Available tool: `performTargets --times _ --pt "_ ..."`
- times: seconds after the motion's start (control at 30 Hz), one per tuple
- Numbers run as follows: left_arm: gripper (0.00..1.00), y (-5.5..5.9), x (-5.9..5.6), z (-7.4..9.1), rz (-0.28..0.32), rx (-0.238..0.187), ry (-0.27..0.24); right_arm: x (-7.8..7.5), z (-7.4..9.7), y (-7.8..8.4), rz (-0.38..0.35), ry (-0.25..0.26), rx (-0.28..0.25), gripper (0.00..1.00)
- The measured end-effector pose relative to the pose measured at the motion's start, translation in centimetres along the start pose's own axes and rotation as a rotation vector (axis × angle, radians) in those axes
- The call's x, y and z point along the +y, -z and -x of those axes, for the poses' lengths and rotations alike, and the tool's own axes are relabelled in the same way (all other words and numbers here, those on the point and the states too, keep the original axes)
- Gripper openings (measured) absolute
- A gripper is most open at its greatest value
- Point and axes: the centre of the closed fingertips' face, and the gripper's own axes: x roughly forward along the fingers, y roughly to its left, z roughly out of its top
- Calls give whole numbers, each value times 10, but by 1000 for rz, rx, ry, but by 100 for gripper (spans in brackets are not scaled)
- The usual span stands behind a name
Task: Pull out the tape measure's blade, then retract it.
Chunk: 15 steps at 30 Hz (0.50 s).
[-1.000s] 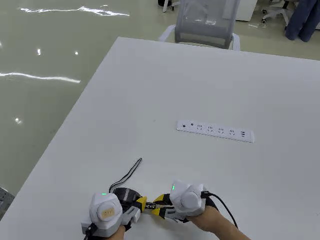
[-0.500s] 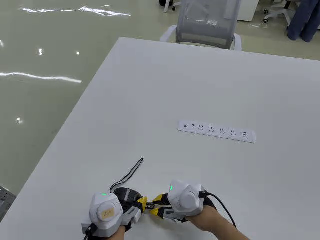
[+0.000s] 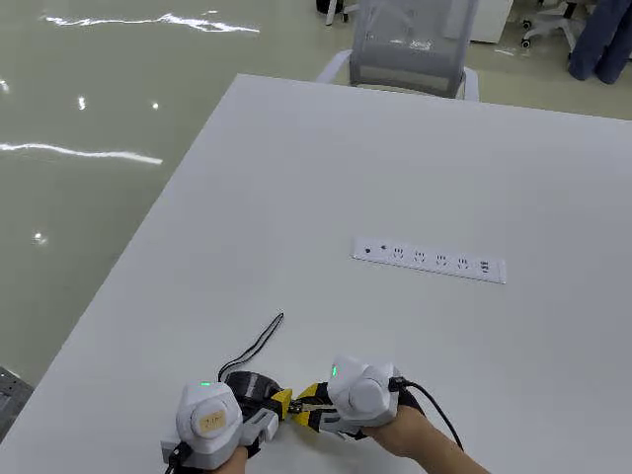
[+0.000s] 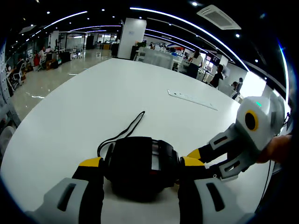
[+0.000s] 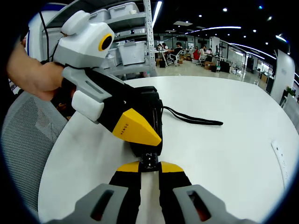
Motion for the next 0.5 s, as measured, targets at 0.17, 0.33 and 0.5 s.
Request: performTargets --times 0.17,0.33,0.5 --pt "61 0 0 0 3 -1 2 0 -2 -1 2 -1 1 13" --pt "61 0 1 0 1 -1 5 0 -5 -2 4 -3 1 13" --pt "61 0 2 -1 2 -1 5 0 -7 -3 6 -4 1 13"
